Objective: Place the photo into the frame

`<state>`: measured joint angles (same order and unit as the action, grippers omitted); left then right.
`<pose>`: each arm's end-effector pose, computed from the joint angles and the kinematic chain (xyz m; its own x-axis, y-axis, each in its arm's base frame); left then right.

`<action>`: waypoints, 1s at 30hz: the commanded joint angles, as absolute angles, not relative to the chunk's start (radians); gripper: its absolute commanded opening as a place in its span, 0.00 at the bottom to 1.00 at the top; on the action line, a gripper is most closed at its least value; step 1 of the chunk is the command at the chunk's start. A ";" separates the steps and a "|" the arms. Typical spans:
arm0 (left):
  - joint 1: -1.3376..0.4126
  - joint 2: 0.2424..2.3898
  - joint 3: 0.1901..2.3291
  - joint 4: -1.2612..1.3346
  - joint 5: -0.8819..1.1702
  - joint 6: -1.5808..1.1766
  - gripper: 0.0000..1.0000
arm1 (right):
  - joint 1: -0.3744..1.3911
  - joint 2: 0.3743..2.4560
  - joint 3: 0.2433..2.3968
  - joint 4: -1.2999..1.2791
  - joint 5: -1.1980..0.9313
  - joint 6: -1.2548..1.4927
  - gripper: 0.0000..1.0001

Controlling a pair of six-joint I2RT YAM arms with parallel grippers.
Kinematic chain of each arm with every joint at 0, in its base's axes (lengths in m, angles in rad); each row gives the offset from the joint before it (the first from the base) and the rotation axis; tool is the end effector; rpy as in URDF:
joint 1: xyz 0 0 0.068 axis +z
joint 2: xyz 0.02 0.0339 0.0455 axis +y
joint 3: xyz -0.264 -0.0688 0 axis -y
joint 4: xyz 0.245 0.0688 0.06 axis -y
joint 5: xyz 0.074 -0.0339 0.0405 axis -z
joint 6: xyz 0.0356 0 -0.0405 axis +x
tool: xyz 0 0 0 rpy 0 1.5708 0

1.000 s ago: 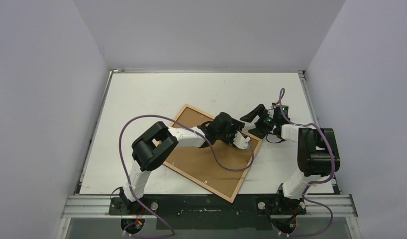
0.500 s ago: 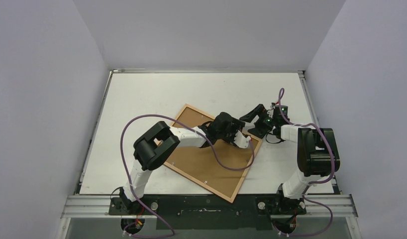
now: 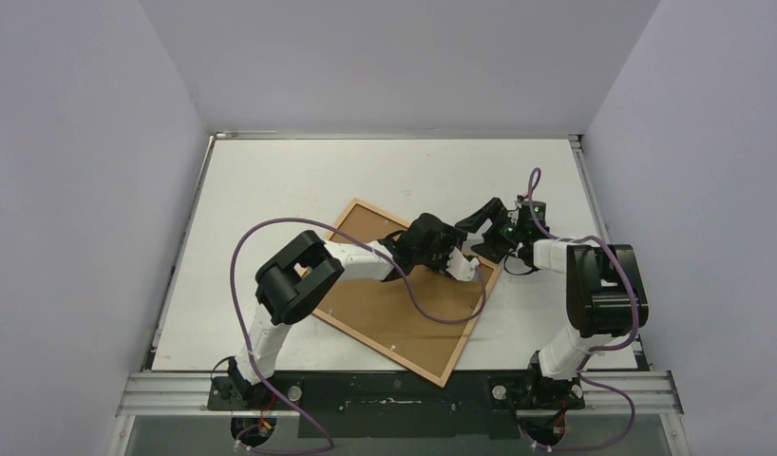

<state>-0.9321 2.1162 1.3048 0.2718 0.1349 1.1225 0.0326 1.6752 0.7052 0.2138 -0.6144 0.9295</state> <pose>0.2721 -0.3745 0.1467 0.6462 0.6277 -0.4341 0.6507 -0.1559 0.7432 0.3097 0.0306 0.1371 -0.7675 0.6301 -0.1182 0.2829 0.4983 0.8196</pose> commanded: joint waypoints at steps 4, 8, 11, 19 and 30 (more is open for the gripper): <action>-0.926 2.154 1.301 0.375 0.144 1.143 0.65 | 0.101 1.713 0.657 0.080 -0.604 0.904 0.90; -0.927 2.157 1.305 0.379 0.151 1.133 0.65 | 0.106 1.716 0.654 0.084 -0.603 0.908 0.90; -0.931 2.162 1.308 0.384 0.155 1.131 0.65 | 0.110 1.720 0.652 0.088 -0.601 0.910 0.90; -0.945 2.168 1.315 0.403 0.169 1.123 0.66 | 0.114 1.735 0.638 0.109 -0.598 0.917 0.90; -0.931 2.141 1.275 0.415 0.154 1.121 0.66 | -0.012 1.605 0.710 -0.086 -0.489 0.796 0.90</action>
